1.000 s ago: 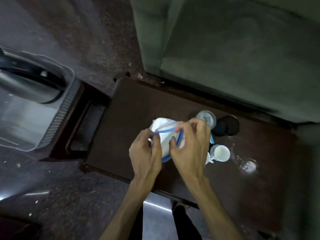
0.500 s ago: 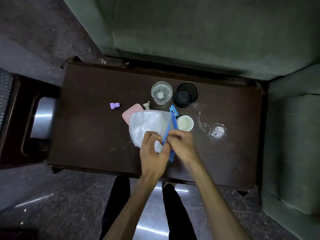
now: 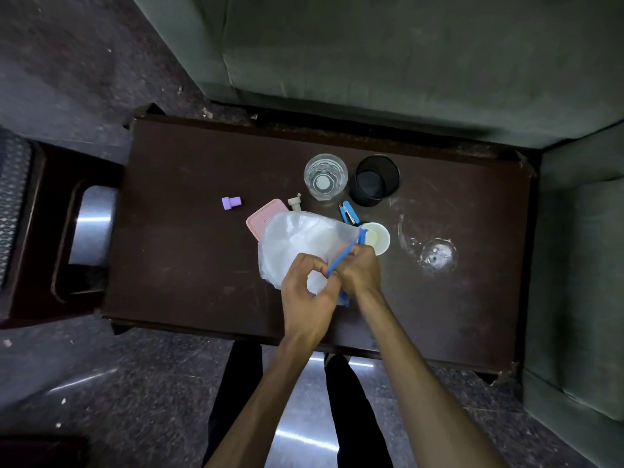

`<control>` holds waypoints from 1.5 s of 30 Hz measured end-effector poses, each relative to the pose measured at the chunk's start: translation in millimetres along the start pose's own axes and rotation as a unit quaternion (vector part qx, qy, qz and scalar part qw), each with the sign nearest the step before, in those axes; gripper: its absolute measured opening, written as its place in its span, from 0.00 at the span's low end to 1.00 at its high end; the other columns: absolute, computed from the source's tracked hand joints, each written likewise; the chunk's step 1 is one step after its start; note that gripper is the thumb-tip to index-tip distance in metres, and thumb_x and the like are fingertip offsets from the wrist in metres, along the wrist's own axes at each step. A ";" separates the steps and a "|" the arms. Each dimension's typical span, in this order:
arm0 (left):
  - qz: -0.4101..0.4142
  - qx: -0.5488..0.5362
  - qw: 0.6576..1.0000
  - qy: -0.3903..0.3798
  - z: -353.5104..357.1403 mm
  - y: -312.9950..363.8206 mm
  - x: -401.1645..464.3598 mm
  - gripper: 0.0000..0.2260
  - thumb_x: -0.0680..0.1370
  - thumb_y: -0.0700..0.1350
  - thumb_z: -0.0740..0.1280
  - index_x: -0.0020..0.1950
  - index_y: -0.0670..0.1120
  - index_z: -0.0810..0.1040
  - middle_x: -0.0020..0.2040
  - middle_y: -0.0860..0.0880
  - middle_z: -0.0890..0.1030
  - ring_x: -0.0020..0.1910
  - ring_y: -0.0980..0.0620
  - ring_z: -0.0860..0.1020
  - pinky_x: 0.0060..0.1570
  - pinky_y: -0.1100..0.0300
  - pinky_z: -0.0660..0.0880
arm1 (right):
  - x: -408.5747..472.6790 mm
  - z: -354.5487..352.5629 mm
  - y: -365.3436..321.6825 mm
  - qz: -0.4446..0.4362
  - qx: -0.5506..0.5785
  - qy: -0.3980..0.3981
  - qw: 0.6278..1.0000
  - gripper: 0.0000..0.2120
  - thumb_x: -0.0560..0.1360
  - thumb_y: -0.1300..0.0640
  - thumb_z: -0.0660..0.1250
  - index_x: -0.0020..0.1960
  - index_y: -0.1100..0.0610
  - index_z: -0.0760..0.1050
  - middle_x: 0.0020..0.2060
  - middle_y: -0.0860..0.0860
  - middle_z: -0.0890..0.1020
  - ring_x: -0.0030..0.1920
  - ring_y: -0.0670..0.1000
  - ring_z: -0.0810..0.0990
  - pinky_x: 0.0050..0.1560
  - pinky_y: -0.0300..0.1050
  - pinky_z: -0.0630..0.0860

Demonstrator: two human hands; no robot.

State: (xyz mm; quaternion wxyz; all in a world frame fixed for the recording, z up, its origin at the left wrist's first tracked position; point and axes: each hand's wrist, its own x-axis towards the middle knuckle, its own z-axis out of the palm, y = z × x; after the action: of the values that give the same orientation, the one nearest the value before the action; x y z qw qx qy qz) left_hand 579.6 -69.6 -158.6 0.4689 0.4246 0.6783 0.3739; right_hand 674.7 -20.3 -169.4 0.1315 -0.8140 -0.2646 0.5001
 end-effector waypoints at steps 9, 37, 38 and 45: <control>0.016 0.064 0.989 0.132 -7.0 3.6 5.9 0.10 0.72 0.46 0.68 0.35 0.48 0.69 0.31 0.51 0.74 0.32 0.51 0.74 0.33 0.62 0.72 | -27.0 -7.3 -6.9 -0.116 -0.081 0.094 0.985 0.08 0.68 0.54 0.74 0.35 0.51 0.75 0.30 0.46 0.83 0.34 0.49 0.82 0.35 0.41 0.72; 0.087 0.038 0.988 0.126 -9.2 5.6 16.1 0.11 0.74 0.41 0.69 0.35 0.40 0.70 0.30 0.48 0.72 0.30 0.49 0.72 0.33 0.55 0.72 | -21.4 -10.4 -21.0 -0.106 -0.034 0.020 0.994 0.10 0.71 0.60 0.73 0.51 0.52 0.82 0.37 0.46 0.85 0.39 0.50 0.85 0.41 0.46 0.80; 0.084 0.040 0.987 0.128 -9.8 4.8 16.6 0.11 0.73 0.40 0.68 0.35 0.40 0.70 0.30 0.49 0.72 0.30 0.50 0.72 0.33 0.56 0.72 | -21.3 -9.8 -20.5 -0.144 -0.086 0.045 0.985 0.06 0.73 0.60 0.71 0.48 0.53 0.82 0.33 0.46 0.81 0.35 0.52 0.81 0.38 0.45 0.76; 0.078 0.046 0.985 0.145 -13.4 3.4 20.9 0.09 0.72 0.39 0.68 0.35 0.42 0.70 0.30 0.51 0.72 0.31 0.53 0.72 0.34 0.61 0.72 | -24.2 -12.0 -28.4 -0.279 -0.150 0.067 0.946 0.19 0.68 0.76 0.64 0.45 0.60 0.88 0.43 0.55 0.87 0.44 0.55 0.83 0.44 0.38 0.72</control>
State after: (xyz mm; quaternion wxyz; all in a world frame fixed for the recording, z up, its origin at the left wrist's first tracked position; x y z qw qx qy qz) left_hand 563.4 -50.5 -158.4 0.3154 0.4384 0.7203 0.4353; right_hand 668.1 -9.8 -132.2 0.1599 -0.7493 -0.5437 0.3427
